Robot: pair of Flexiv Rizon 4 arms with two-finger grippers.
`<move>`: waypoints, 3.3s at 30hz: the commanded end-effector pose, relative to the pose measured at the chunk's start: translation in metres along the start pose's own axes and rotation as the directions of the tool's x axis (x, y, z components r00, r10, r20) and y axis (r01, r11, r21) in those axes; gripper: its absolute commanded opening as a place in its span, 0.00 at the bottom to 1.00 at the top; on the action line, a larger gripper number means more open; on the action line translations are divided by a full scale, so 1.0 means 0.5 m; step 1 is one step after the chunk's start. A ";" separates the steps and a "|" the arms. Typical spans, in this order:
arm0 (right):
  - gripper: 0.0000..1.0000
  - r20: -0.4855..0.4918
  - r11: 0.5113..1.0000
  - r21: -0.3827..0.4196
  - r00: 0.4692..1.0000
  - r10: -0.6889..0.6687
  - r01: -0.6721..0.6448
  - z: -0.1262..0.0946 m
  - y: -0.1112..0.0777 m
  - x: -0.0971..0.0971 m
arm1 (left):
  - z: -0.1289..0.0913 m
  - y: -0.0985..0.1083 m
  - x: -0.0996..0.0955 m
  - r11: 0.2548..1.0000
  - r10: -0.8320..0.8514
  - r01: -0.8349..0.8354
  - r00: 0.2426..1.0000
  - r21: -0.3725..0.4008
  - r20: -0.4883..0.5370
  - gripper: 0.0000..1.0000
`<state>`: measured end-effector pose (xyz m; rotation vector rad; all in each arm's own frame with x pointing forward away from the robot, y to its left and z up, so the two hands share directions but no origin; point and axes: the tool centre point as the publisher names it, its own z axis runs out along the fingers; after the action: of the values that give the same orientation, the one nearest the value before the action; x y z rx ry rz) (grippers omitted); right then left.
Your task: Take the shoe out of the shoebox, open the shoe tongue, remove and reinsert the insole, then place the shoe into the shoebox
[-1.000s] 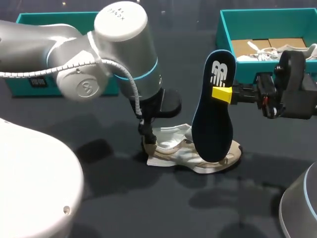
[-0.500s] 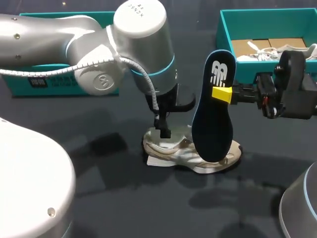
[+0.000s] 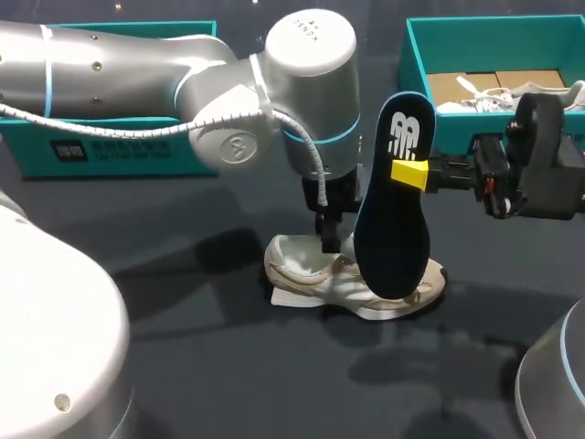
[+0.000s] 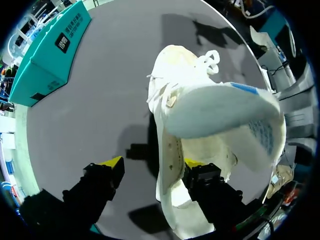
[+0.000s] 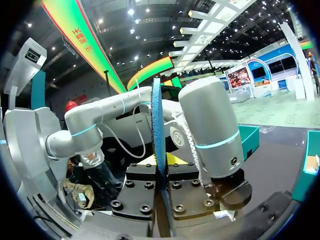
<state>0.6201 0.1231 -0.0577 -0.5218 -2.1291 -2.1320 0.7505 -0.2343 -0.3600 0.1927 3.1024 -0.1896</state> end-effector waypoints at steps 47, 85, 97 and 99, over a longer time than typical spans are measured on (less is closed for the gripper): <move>0.00 0.012 1.000 -0.001 1.000 0.000 0.000 -0.006 -0.004 0.014 | -0.133 0.031 0.043 0.667 0.726 -0.717 0.686 0.204 0.037 0.00; 0.00 0.012 1.000 -0.001 1.000 0.000 0.000 -0.006 -0.004 0.014 | -0.060 0.031 0.086 0.372 0.924 -0.921 0.380 0.120 0.049 0.00; 0.00 0.012 1.000 -0.001 1.000 0.000 0.000 -0.006 -0.004 0.014 | -0.074 0.034 0.083 0.257 0.961 -0.963 0.264 0.085 0.088 0.00; 0.00 0.012 1.000 -0.001 1.000 0.000 0.000 -0.006 -0.004 0.014 | -0.078 0.034 0.081 0.240 0.965 -0.966 0.248 0.092 0.090 0.00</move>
<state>0.6201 0.1231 -0.0577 -0.5218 -2.1292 -2.1320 0.7113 -0.2143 -0.3304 1.9992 2.2684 -0.3026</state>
